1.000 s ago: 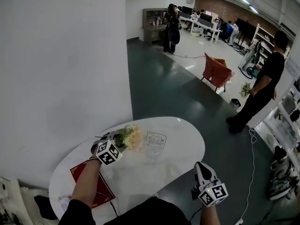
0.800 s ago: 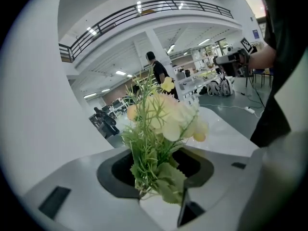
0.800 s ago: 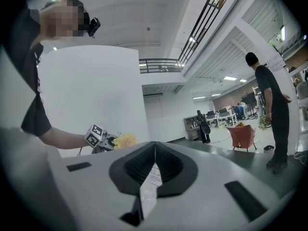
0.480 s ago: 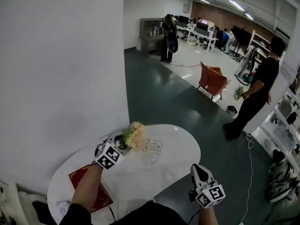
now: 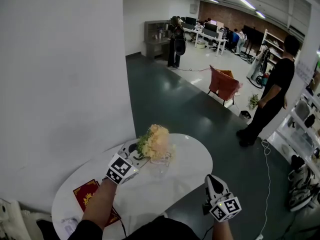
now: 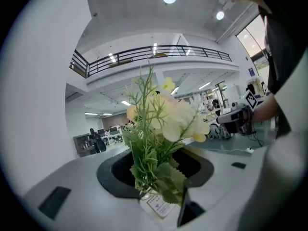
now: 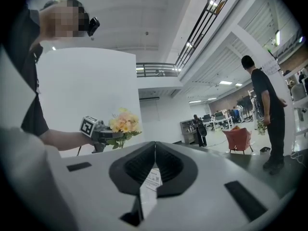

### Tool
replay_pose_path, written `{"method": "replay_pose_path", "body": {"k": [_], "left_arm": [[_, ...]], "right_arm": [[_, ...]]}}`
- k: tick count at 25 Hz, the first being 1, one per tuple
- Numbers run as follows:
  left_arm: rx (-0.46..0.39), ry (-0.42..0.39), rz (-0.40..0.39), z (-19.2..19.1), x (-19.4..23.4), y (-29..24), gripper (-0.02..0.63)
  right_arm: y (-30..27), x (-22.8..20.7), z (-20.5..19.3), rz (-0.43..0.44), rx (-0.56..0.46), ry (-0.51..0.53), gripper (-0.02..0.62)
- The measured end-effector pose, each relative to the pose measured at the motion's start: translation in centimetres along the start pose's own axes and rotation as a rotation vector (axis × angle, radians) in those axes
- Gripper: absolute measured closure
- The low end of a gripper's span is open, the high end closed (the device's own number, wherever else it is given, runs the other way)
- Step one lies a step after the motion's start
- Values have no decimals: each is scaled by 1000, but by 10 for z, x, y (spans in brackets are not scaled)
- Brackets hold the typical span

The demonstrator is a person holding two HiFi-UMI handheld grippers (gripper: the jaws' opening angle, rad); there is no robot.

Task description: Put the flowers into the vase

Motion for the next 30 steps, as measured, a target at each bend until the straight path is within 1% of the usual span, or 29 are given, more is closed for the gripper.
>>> {"method": "replay_pose_path", "body": {"k": [2, 6, 12, 16, 20, 23, 26, 30], "left_arm": [[-45, 20, -16, 10, -5, -3, 397], [-92, 54, -24, 25, -10, -7, 397], [-234, 186, -10, 31, -1, -4, 397], [-308, 250, -7, 45, 2, 1, 397], [-402, 319, -27, 51, 4, 0, 396], [-427, 371, -29, 60, 4, -1, 396], [-454, 413, -42, 58, 4, -3, 396], [-501, 493, -69, 56, 3, -6, 396]], "right_arm": [[1, -2, 1, -5, -3, -4, 572], [4, -6, 2, -18, -10, -11, 572], [3, -9, -5, -32, -9, -25, 572], [5, -13, -10, -46, -12, -45, 572], [6, -20, -11, -49, -12, -66, 572], [7, -24, -12, -52, -2, -76, 572], [7, -28, -14, -53, 6, -80, 572], [6, -34, -16, -51, 17, -81, 572]]}}
Point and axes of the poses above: the fingertips, and each gripper's own axes: y backward along the fingers, x to its left, z out of its top, the point moved 9 cm from there along y, backward along the fingers, and after that the axes turned 5 degrees about -z, right-handed, at the moved point
